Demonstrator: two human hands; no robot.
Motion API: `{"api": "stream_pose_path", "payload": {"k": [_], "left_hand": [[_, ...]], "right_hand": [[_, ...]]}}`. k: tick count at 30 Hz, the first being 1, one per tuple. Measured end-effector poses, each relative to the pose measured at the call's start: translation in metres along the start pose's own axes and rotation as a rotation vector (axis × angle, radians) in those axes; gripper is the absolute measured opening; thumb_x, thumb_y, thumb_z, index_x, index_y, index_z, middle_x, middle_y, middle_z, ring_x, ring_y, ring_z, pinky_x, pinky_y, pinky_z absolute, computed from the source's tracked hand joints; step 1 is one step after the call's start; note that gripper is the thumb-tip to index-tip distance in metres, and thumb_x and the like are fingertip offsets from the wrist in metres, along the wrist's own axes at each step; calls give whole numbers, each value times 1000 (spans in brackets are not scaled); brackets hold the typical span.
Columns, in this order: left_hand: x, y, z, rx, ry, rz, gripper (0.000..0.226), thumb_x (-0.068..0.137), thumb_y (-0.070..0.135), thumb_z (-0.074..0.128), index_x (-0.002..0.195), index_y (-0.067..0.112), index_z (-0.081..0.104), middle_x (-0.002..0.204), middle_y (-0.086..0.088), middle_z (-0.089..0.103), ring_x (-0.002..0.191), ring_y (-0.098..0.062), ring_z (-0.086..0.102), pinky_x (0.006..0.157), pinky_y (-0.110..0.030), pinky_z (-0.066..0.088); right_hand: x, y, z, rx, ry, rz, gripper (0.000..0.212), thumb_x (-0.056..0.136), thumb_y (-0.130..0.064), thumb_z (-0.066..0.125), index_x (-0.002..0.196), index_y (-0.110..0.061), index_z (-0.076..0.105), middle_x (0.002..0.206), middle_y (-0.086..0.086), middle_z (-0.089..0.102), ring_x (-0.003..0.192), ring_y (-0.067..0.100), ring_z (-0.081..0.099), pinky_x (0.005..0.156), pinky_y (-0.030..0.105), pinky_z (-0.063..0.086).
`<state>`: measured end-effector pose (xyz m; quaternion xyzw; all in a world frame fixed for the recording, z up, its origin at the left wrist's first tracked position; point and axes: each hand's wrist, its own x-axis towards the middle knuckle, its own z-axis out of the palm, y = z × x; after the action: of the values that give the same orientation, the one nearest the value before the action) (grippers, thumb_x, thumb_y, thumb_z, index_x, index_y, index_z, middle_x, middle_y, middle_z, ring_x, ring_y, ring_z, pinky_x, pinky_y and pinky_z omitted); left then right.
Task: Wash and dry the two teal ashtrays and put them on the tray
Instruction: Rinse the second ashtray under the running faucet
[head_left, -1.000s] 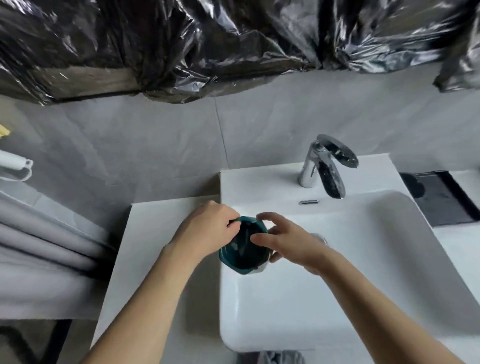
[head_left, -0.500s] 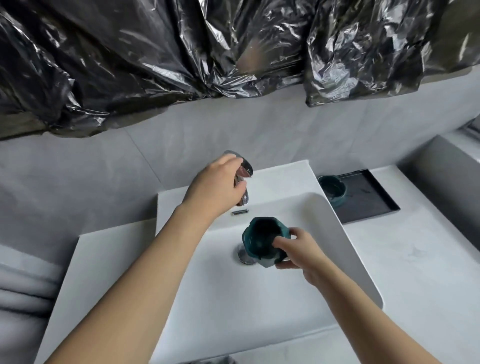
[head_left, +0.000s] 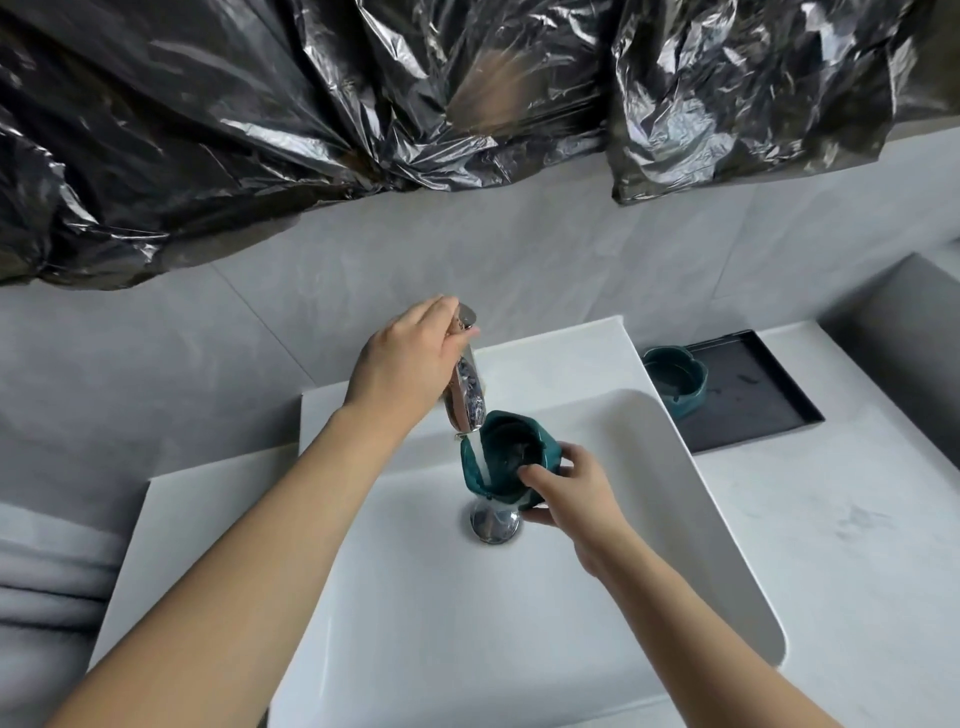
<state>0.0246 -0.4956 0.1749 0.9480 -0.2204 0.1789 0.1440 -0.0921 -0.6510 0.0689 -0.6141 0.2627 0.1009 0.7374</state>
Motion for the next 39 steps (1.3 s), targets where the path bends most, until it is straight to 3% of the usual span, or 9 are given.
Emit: {"api": "stream_pose_path", "payload": {"k": [3,6,9,12,18,22,29,34,39], "left_hand": [[-12,-4,3,-333,-14,-132,34,97,26,60,128,12,58,122,1,62,109,-10,54,93,-12,37],[-39,-14,26,-473,-13,-525,47,97,18,53,143,15,45,144,-2,51,128,-16,50,110,-31,38],[-65,-20,44,-730,-252,-791,40,97,12,48,137,13,53,130,-8,62,112,-28,62,97,-37,46],[-80,-8,44,-994,-577,-731,31,101,16,45,124,28,62,112,-5,72,93,-23,69,86,-37,53],[-90,-13,45,-891,-480,-649,36,100,12,45,112,37,68,105,-6,75,99,-30,70,84,-49,60],[-95,-19,44,-702,-449,-635,35,96,23,48,120,40,66,90,1,75,74,-20,70,76,-37,62],[-105,-20,24,-422,-512,-644,54,80,46,44,132,37,58,88,7,73,70,-20,72,78,-41,60],[-112,-14,11,-282,-571,-597,23,78,42,43,88,28,59,75,-2,71,71,-26,70,73,-40,60],[-116,0,10,-290,-667,-589,28,76,35,42,84,12,58,56,-4,63,46,-20,62,65,-40,58]], "right_hand": [[2,1,-1,59,1,-21,29,85,-8,67,109,-16,55,106,16,68,90,30,72,77,45,62],[5,0,1,96,-1,-22,35,86,-7,67,118,-13,53,107,16,67,93,30,72,79,45,61],[7,2,6,134,-26,-20,35,87,-8,66,119,-13,53,110,16,67,93,29,72,81,47,60],[8,4,11,129,-59,-23,40,88,-10,66,125,-11,52,111,15,68,92,26,73,82,46,61],[5,5,16,125,-96,29,52,89,-14,69,128,-18,34,109,8,66,92,20,71,84,41,60],[5,6,17,-96,-121,50,44,89,-26,68,125,-15,46,104,6,67,84,19,70,80,37,60],[0,8,26,-392,-111,-8,9,83,-16,58,76,-14,63,58,-1,59,46,11,51,50,23,41],[-3,16,28,-434,-152,50,10,70,-14,51,64,-9,57,60,8,57,56,22,51,59,33,46],[-11,17,18,-510,-172,58,17,75,-12,49,61,-6,58,55,10,60,52,24,54,59,32,50]]}}
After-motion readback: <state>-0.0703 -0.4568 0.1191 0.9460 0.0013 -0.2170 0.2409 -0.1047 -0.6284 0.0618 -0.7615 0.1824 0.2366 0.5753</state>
